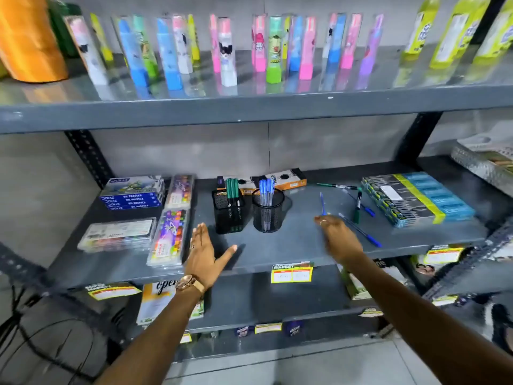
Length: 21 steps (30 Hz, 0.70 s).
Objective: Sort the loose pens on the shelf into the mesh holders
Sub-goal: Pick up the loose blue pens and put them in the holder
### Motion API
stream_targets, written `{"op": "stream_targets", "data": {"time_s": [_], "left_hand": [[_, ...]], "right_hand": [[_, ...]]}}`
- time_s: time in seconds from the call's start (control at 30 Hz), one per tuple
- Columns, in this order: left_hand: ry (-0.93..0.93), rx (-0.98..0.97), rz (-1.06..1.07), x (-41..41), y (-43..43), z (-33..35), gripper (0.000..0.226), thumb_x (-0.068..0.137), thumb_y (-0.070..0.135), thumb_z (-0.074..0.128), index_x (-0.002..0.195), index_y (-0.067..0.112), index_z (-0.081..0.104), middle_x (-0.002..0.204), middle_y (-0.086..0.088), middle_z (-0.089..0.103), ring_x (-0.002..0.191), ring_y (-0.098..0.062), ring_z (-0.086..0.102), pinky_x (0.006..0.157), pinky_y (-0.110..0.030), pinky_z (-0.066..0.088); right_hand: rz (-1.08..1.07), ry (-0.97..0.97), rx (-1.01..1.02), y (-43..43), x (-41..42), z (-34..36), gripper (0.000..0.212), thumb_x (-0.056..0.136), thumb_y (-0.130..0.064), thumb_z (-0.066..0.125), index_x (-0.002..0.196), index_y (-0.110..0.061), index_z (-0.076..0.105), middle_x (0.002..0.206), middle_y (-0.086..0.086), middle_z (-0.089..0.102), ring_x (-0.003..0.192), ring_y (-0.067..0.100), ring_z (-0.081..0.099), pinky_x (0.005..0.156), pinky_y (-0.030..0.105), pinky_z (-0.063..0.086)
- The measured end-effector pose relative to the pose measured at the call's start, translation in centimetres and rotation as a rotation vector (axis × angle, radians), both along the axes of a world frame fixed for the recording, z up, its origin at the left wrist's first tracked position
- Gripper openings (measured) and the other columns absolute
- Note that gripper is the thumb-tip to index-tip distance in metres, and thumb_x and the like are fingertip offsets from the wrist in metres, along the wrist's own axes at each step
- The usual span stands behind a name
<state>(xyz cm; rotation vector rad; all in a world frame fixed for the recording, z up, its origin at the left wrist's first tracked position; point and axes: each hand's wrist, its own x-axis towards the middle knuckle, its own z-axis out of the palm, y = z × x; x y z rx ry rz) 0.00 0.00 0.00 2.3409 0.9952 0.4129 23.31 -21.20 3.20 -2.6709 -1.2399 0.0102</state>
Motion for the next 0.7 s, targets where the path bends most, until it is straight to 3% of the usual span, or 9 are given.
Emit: {"op": "stream_targets", "data": {"time_s": [0.2, 0.33, 0.43, 0.53, 0.6, 0.67, 0.7], "left_hand": [[0.091, -0.028, 0.089, 1.9, 1.1, -0.5, 0.105, 0.079, 0.063, 0.054, 0.149, 0.003, 0.003, 0.160, -0.016, 0.003, 0.147, -0.027, 0.004, 0.118, -0.034, 0.004], [0.026, -0.090, 0.116, 2.2, 2.4, -0.6, 0.106, 0.074, 0.062, 0.059, 0.150, 0.007, 0.009, 0.157, -0.016, 0.021, 0.142, -0.032, 0.025, 0.116, -0.041, 0.022], [0.050, -0.083, 0.113, 2.5, 3.0, -0.6, 0.109, 0.073, 0.065, 0.061, 0.150, 0.008, 0.010, 0.155, -0.016, 0.025, 0.141, -0.032, 0.028, 0.115, -0.044, 0.026], [0.080, -0.027, 0.118, 2.9, 3.4, -0.8, 0.112, 0.069, 0.074, 0.051, 0.150, 0.009, 0.009, 0.156, -0.016, 0.023, 0.143, -0.031, 0.025, 0.116, -0.043, 0.025], [0.070, -0.001, 0.134, 2.8, 3.3, -1.2, 0.110, 0.069, 0.074, 0.048, 0.150, 0.009, 0.011, 0.156, -0.016, 0.024, 0.142, -0.030, 0.026, 0.115, -0.042, 0.025], [0.052, 0.014, 0.150, 2.9, 3.3, -1.6, 0.107, 0.071, 0.074, 0.049, 0.150, 0.010, 0.013, 0.155, -0.015, 0.027, 0.141, -0.031, 0.030, 0.113, -0.044, 0.028], [0.049, 0.019, 0.154, 2.9, 3.4, -1.7, 0.107, 0.072, 0.074, 0.049, 0.150, 0.011, 0.014, 0.154, -0.015, 0.030, 0.139, -0.031, 0.033, 0.112, -0.044, 0.031]], "right_hand": [[0.231, -0.148, -0.299, 2.2, 7.1, -1.0, 0.048, 0.093, 0.007, 0.044, 0.134, -0.019, 0.049, 0.148, 0.000, 0.042, 0.146, 0.020, 0.023, 0.106, 0.038, 0.044], [0.313, -0.206, -0.362, 2.9, 9.5, -1.7, 0.024, 0.091, -0.006, 0.052, 0.110, -0.015, 0.064, 0.129, 0.007, 0.058, 0.129, 0.025, 0.049, 0.094, 0.039, 0.051], [0.428, -0.219, -0.325, 3.0, 10.1, -0.9, 0.028, 0.093, -0.006, 0.045, 0.114, -0.011, 0.064, 0.130, 0.011, 0.058, 0.128, 0.024, 0.050, 0.103, 0.033, 0.044], [0.473, -0.092, -0.137, 3.3, 9.7, 1.3, 0.036, 0.094, -0.010, 0.036, 0.117, -0.004, 0.062, 0.134, 0.017, 0.056, 0.133, 0.027, 0.046, 0.108, 0.032, 0.037], [0.374, 0.058, 0.156, 4.1, 9.1, 3.2, 0.026, 0.098, -0.015, 0.042, 0.113, -0.006, 0.062, 0.122, 0.017, 0.062, 0.121, 0.028, 0.057, 0.102, 0.037, 0.042], [0.238, 0.206, 0.555, 5.4, 8.1, 5.3, 0.012, 0.094, -0.016, 0.055, 0.104, -0.024, 0.059, 0.095, 0.007, 0.066, 0.092, 0.007, 0.067, 0.087, 0.033, 0.054], [0.197, 0.256, 0.738, 6.1, 7.6, 6.5, 0.021, 0.092, -0.014, 0.059, 0.101, -0.032, 0.054, 0.087, 0.002, 0.065, 0.082, -0.006, 0.065, 0.079, 0.023, 0.056]]}}
